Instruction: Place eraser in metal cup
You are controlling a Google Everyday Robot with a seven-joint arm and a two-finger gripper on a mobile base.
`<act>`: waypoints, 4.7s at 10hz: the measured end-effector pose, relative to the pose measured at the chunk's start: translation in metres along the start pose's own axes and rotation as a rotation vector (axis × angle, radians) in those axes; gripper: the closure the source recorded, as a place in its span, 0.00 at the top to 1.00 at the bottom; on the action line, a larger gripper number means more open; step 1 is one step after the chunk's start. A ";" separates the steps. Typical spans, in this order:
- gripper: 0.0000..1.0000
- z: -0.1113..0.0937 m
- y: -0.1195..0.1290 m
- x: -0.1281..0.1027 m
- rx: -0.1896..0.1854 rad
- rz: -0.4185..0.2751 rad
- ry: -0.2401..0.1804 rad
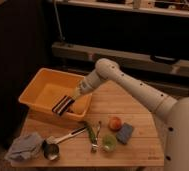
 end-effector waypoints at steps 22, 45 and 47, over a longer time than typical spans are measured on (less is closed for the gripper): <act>0.80 0.042 -0.054 -0.021 -0.182 -0.027 -0.185; 0.00 0.005 -0.006 -0.035 -0.029 0.075 -0.001; 0.00 -0.024 -0.011 -0.035 0.033 0.051 0.107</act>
